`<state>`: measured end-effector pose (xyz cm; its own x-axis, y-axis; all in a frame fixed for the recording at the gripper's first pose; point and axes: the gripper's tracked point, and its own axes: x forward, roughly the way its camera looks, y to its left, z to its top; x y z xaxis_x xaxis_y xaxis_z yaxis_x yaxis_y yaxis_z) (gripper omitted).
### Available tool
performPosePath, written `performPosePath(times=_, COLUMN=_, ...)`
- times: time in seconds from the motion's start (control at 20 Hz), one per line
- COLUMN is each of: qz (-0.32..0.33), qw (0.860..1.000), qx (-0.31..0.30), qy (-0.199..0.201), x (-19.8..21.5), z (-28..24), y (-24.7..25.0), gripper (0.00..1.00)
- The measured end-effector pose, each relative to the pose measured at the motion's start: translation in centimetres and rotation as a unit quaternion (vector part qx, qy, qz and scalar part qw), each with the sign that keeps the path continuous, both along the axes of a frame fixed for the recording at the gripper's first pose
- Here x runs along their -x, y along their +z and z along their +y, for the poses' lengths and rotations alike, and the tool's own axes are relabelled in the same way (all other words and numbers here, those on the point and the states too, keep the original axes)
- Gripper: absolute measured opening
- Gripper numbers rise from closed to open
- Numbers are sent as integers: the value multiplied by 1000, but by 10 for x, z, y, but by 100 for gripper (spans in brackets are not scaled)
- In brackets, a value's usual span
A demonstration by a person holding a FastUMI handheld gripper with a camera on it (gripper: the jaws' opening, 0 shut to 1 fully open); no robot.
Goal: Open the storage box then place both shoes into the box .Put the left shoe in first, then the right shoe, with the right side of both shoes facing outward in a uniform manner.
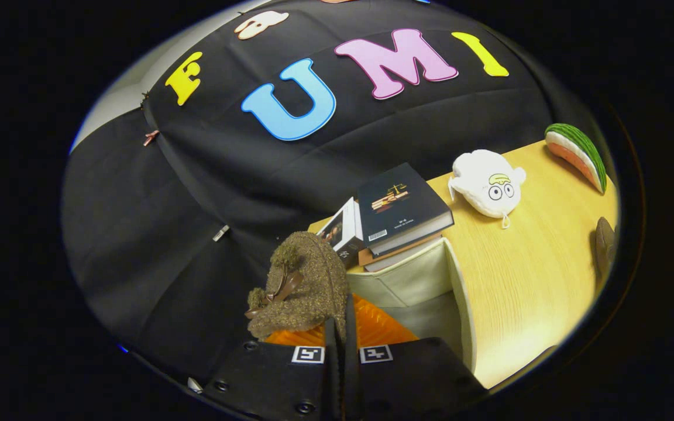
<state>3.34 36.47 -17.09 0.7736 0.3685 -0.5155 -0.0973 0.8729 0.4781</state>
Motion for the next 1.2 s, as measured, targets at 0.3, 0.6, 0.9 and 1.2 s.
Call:
performPosePath(times=0.3, qz=36, qw=999, qx=7, qy=-29, x=5, z=-8, y=-31, gripper=8)
performPosePath(times=0.6, qz=77, qw=997, qx=-5, qy=12, x=32, z=5, y=-44, gripper=16)
performPosePath(times=0.9, qz=67, qw=996, qx=-34, qy=52, x=42, z=14, y=-11, gripper=98)
performPosePath(times=1.2, qz=-27, qw=998, qx=0, qy=61, x=41, z=-42, y=48, gripper=98)
